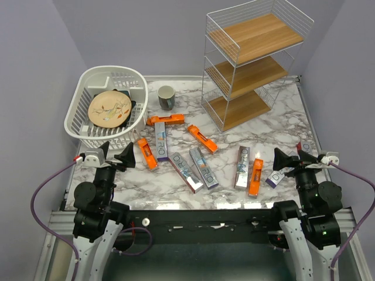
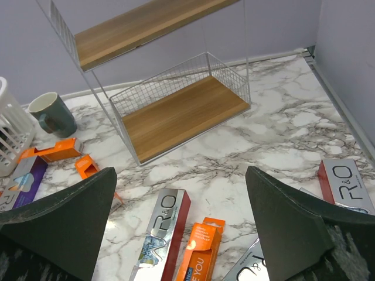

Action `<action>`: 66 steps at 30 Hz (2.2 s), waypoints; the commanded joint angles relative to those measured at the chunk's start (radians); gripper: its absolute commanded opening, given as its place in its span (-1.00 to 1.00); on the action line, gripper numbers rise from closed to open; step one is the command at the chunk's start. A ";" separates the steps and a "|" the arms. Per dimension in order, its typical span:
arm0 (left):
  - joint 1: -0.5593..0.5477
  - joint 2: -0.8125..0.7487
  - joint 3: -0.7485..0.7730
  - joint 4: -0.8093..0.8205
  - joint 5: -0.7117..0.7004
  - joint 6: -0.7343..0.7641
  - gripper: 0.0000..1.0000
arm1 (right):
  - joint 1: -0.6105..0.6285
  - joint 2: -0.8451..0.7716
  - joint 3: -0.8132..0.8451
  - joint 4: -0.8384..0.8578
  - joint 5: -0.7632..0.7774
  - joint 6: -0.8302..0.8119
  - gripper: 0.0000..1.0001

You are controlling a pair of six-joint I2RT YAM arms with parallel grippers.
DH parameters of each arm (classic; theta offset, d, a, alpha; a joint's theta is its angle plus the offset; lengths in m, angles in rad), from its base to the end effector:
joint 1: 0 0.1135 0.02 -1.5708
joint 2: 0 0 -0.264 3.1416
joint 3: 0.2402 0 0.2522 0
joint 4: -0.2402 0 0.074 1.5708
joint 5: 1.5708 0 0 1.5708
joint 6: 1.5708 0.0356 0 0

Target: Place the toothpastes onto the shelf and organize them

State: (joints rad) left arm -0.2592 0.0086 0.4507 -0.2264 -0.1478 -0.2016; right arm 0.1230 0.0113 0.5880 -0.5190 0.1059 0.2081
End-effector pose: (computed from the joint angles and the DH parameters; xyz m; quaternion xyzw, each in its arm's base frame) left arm 0.0578 -0.0099 0.2982 -0.0395 0.6266 -0.1324 0.7670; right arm 0.0380 0.0009 0.3067 0.0676 0.6832 0.0838 0.7222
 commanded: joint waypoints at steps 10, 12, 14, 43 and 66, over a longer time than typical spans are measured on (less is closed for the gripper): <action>0.005 -0.018 0.052 0.074 0.023 -0.084 0.98 | -0.006 -0.076 0.041 0.002 -0.104 0.097 1.00; 0.005 0.060 0.080 0.105 0.034 -0.093 0.98 | -0.005 0.008 0.084 -0.028 -0.159 0.134 1.00; 0.005 0.132 0.101 0.136 0.042 -0.096 0.98 | -0.005 0.106 0.117 -0.055 -0.237 0.123 1.00; 0.038 0.650 0.227 0.222 0.099 -0.065 0.98 | 0.371 0.613 -0.094 -0.070 -0.010 0.484 1.00; 0.038 0.668 0.217 0.243 0.113 -0.056 0.98 | 0.929 1.075 0.029 -0.185 0.546 0.910 1.00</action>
State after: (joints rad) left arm -0.2234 0.6750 0.6724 -0.0109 -0.0372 -0.2729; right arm 1.0409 1.0458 0.5949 -0.6247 0.5446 0.9794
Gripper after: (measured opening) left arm 0.990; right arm 0.998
